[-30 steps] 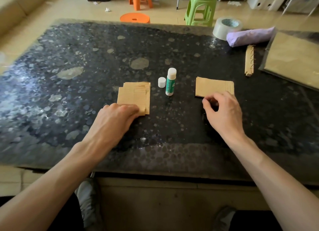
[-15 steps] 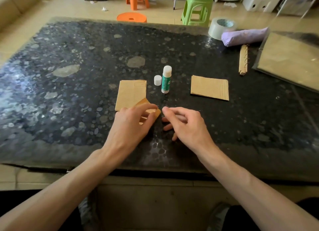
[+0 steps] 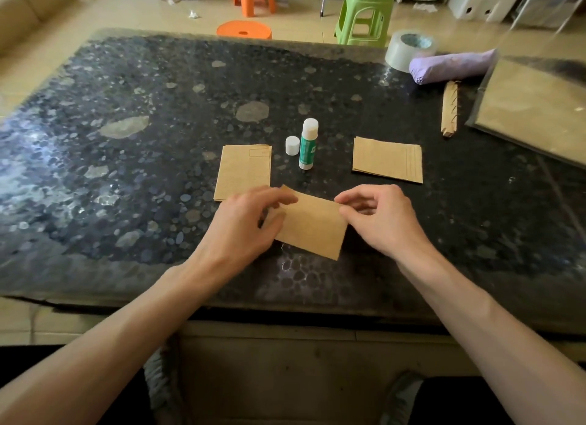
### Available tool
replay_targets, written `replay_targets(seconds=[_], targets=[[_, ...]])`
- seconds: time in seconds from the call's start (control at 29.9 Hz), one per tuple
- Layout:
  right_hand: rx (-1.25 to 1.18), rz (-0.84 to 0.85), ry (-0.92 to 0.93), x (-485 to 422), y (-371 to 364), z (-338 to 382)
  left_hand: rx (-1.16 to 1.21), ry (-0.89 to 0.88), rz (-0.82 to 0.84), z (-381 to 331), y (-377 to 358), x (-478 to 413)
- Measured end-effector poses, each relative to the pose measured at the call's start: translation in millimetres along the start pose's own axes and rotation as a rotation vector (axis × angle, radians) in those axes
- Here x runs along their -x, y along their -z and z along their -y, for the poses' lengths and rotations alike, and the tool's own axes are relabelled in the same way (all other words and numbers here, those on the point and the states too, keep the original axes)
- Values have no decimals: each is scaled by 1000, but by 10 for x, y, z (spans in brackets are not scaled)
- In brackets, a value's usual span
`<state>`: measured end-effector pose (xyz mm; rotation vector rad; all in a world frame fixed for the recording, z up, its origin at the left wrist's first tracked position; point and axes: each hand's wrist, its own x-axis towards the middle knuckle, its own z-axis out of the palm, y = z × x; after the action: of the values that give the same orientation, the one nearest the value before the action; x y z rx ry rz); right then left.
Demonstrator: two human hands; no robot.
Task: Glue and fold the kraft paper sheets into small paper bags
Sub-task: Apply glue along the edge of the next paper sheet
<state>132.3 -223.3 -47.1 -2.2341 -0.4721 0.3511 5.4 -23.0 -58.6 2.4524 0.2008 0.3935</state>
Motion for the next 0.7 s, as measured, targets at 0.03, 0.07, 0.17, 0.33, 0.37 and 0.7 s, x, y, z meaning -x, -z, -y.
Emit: replay_targets(seconds=[0.03, 0.07, 0.17, 0.33, 0.37, 0.7], targets=[[25, -1, 4, -21, 43, -13, -114, -67, 36, 42, -5, 8], [48, -1, 8, -40, 81, -26, -194, -120, 71, 79, -22, 16], [122, 47, 20, -82, 149, -54, -249, -175, 128, 118, -71, 37], [171, 93, 26, -109, 202, -70, -263, -181, 171, 114, -80, 38], [183, 93, 27, -111, 209, -73, -259, -178, 176, 112, -79, 40], [279, 75, 24, -121, 203, -45, -224, -166, 179, 119, -120, 44]])
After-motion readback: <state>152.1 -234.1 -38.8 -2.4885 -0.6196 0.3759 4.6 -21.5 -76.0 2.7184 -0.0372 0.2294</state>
